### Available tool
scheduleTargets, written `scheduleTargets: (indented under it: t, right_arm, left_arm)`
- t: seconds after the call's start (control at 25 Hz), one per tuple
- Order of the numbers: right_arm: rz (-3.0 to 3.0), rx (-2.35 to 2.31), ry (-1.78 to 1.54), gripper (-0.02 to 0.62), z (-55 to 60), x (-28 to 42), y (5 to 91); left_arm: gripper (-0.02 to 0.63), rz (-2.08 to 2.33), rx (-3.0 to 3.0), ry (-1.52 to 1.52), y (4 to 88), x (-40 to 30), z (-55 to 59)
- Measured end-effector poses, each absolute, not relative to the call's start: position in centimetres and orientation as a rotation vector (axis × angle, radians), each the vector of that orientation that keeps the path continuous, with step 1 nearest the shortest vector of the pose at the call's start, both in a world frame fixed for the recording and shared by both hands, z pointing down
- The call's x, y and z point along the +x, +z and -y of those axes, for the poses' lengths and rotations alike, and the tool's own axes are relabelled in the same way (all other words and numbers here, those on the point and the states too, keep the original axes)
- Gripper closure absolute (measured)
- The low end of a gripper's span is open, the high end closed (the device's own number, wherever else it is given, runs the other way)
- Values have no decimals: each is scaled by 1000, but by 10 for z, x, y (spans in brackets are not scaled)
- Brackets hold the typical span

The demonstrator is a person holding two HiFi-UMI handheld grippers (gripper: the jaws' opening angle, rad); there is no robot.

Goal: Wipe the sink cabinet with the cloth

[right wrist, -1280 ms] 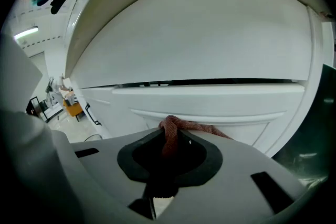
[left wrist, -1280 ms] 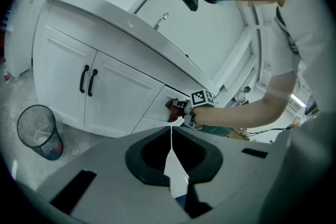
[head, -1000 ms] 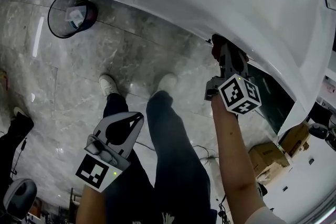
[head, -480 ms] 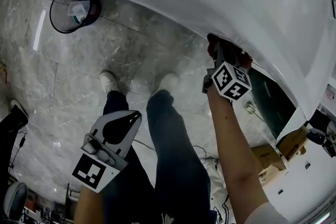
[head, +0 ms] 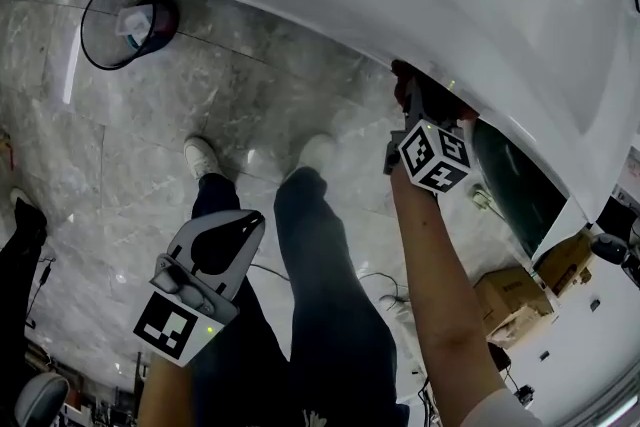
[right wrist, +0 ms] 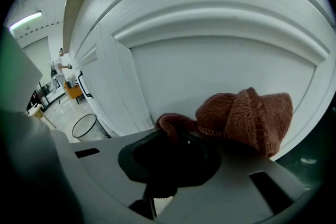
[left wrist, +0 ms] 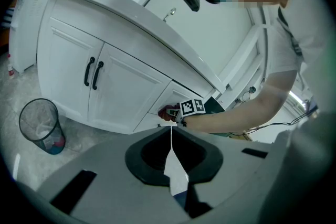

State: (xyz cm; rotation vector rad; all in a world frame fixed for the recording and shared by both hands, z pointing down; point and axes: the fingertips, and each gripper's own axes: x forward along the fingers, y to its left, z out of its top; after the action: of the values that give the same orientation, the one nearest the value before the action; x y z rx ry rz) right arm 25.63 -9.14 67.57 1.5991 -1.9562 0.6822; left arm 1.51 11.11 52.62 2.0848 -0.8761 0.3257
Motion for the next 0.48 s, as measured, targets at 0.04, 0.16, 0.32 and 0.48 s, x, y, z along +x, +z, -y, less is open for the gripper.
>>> scheduleTargets:
  t: [0.04,0.16,0.32,0.48]
  right_arm:
    - [1964,1587,675,540,90,260,677]
    - [1973,1555,643,540,88,271,678]
    - [1915,1633,666,540,83,302,676]
    - [1804,1821,764,540,75,360,670]
  left_arm:
    - [594,868,2090,328,526,19,-110]
    - [594,839,2106,337,526,32,-109]
    - [594,814,2112,340,527,46,-109]
    - [594,784,2122,341,527,60,-109]
